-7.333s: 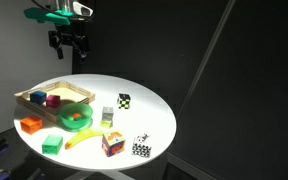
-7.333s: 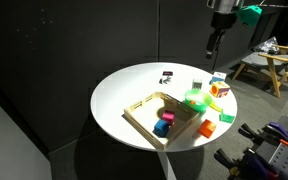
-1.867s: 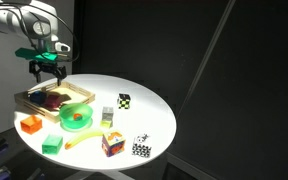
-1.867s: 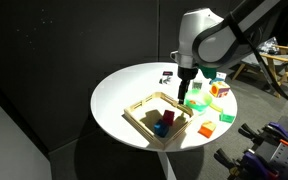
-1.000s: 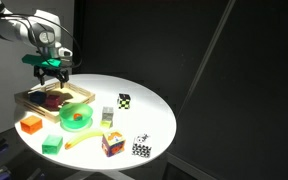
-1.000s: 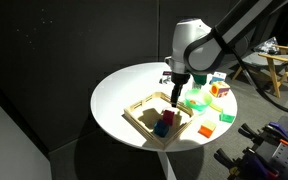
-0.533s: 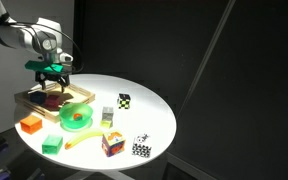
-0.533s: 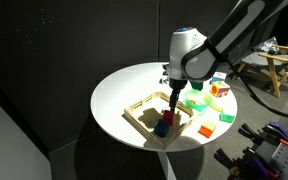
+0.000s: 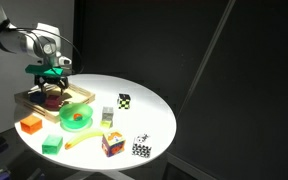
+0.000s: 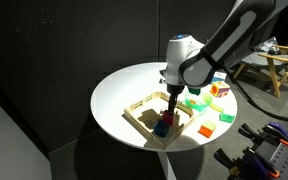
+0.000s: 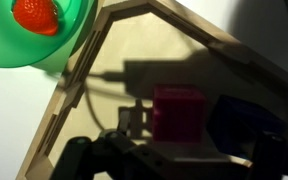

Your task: Remove the pink block from the crate and put it on the table

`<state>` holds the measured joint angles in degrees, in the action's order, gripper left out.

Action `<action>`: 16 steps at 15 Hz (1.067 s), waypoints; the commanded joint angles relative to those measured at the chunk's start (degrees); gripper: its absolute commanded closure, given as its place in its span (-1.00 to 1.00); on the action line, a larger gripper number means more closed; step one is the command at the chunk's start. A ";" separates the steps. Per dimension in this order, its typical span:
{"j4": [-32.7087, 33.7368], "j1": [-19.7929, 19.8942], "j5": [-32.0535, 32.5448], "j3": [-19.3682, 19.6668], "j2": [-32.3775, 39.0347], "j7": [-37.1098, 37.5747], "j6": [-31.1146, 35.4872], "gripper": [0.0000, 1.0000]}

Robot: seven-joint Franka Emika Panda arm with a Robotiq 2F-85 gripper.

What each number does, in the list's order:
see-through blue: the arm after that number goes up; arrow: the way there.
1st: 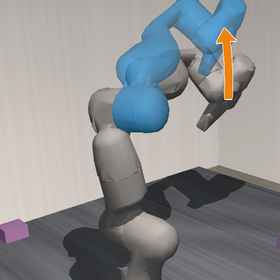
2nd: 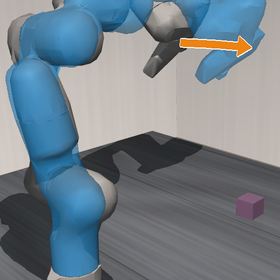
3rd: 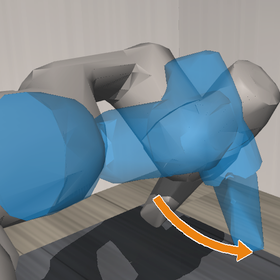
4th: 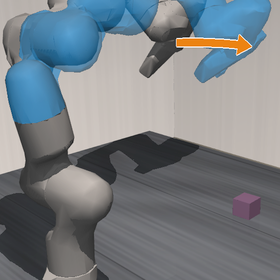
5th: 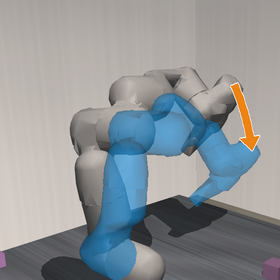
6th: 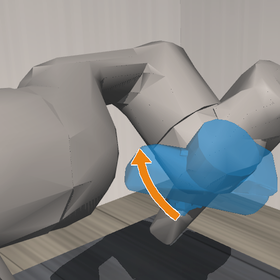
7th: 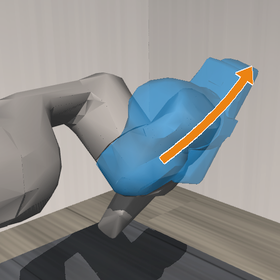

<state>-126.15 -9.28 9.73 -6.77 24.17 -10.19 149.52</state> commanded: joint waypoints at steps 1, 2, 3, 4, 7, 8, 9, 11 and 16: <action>1.70 -1.29 2.24 1.15 1.63 2.34 0.56 -1.00; 1.82 -1.42 2.33 1.27 1.85 2.35 0.57 -1.00; 1.96 -1.53 2.45 1.44 2.10 2.41 0.60 -1.00; 2.10 -1.62 2.51 1.59 2.31 2.51 0.63 -1.00; 2.44 -1.72 2.69 2.00 2.80 2.80 0.65 -1.00; 2.58 -1.74 2.79 2.10 2.96 2.91 0.60 -1.00; 2.79 -1.75 2.86 2.19 3.18 3.01 0.59 -1.00; 3.08 -1.79 2.84 2.29 3.51 3.12 0.61 -1.00; 3.62 -1.95 2.90 2.52 4.31 3.36 0.56 -1.00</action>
<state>-123.71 -10.50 10.78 -5.08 27.54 -9.08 149.59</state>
